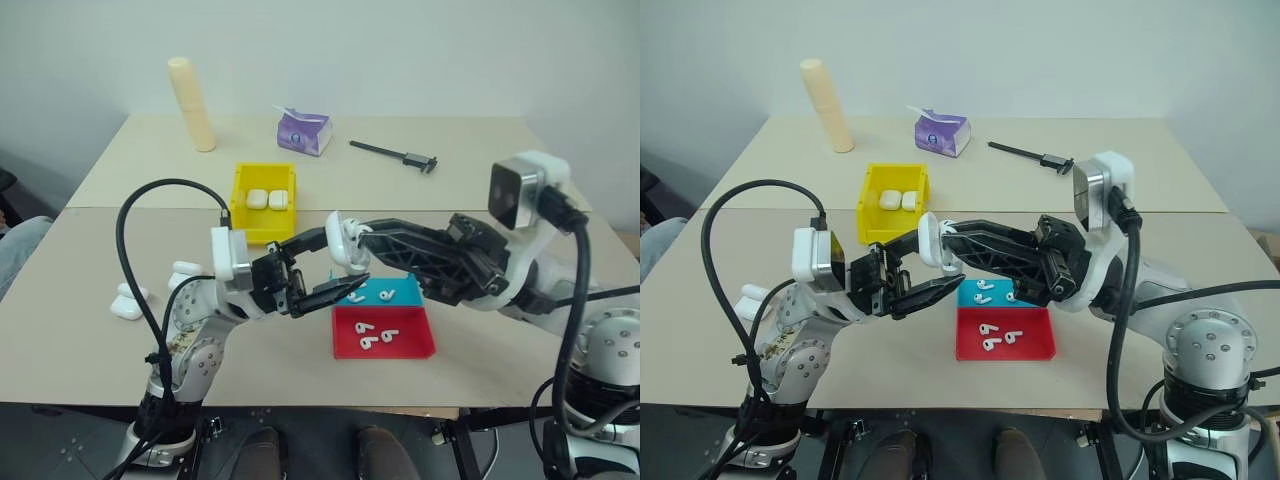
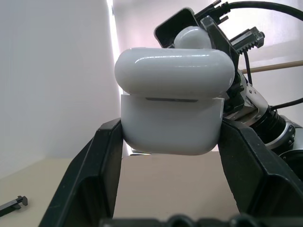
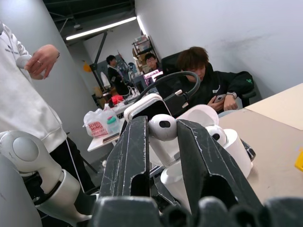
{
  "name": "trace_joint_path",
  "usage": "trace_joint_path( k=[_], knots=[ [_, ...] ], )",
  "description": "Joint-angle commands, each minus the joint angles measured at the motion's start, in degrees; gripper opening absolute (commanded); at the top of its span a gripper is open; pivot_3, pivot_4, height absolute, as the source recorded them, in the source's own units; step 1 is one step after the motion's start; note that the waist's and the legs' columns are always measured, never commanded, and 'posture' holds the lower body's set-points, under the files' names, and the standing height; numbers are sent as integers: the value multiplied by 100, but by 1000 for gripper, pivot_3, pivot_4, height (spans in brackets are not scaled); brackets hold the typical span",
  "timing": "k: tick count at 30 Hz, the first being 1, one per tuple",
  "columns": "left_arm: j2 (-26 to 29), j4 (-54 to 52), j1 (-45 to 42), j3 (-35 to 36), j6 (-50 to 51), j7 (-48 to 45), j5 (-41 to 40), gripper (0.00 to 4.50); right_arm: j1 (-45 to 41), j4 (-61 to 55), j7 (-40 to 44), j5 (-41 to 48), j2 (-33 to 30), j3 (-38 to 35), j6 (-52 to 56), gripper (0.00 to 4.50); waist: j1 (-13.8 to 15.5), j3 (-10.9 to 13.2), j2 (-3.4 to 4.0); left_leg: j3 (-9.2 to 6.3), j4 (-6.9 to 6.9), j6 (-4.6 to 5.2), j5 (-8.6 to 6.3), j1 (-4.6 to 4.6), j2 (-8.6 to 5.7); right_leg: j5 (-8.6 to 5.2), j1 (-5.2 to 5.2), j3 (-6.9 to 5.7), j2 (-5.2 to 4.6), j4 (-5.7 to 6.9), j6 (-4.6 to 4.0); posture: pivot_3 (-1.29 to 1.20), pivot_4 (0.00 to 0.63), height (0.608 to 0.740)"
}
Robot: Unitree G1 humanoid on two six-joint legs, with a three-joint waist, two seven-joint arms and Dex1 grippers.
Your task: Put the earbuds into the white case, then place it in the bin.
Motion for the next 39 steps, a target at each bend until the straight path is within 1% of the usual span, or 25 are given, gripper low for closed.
trace_joint_path(
  k=[1,11,12,14,17,21,24,28,30,32,35,37,39],
  knots=[
    [-62,-226,-15,8,-176,4,33,2737,24,-128,131,-123,-97,-19,-228,942,1,0,0,0,0,0,0,0,0,0,0,0,0,0,0,0,150,740],
    [-120,-194,15,0,-244,34,92,2737,224,-241,255,-430,-150,59,-394,942,3,0,0,0,0,0,0,-1,0,0,0,0,0,-1,0,0,150,740],
    [-124,-187,14,2,-251,32,102,2737,250,-291,305,-503,-169,74,-416,1312,2,0,0,0,0,0,0,-1,0,0,0,0,0,-1,0,0,150,740],
    [-131,-192,20,-2,-246,35,122,2737,283,-382,405,-606,-223,106,-433,1611,4,0,0,-1,0,0,0,-2,0,0,-1,-1,0,-1,0,0,150,740],
    [-138,-201,29,-8,-231,43,128,2737,279,-318,396,-625,-279,112,-441,2577,0,0,0,-1,0,0,0,-2,0,0,-1,-1,0,-1,0,0,150,740],
    [-132,-132,7,13,-222,37,135,2737,303,-221,588,-649,-420,-10,-477,2577,6,0,-1,-1,0,0,0,-1,0,0,0,-1,0,-1,0,0,150,740],
    [-112,56,-28,41,-244,1,192,2737,314,-125,890,-600,-666,-206,-479,2577,6,1,-1,-1,0,0,0,-3,-1,0,-1,-1,0,-3,0,0,150,740],
    [-151,501,-155,-18,-340,17,448,2737,-76,222,1064,-655,-1019,-325,-479,2577,5,1,-2,-2,1,0,0,-1,-1,0,1,-2,0,-3,0,0,150,740],
    [-265,758,-243,-136,-520,67,726,2737,-435,402,1046,-756,-1287,-243,-331,2217,2,1,-1,1,2,1,0,0,-1,1,-1,2,0,-2,1,0,150,740],
    [-399,1003,-385,-357,-680,227,1178,2737,-881,547,1005,-948,-1521,-63,-195,1766,13,1,-2,1,2,4,2,0,-2,1,0,-1,1,-4,1,0,150,740],
    [-574,1233,-568,-616,-832,314,1562,2737,-1389,661,1034,-1272,-1684,258,-84,602,20,1,-2,-1,1,5,2,-15,-2,1,-9,-2,1,-7,1,0,150,740],
    [-675,1311,-675,-761,-838,418,1769,2737,-1560,616,1186,-1544,-1731,462,-71,17,19,1,-2,-3,1,8,0,-20,-3,1,-12,-4,0,-12,1,0,150,740],
    [-828,1390,-797,-906,-814,605,2003,2737,-1687,589,1360,-1707,-1688,590,-121,17,21,1,-2,-2,2,9,-1,-23,-4,2,-14,-1,-3,-11,2,0,150,740]
  ],
)
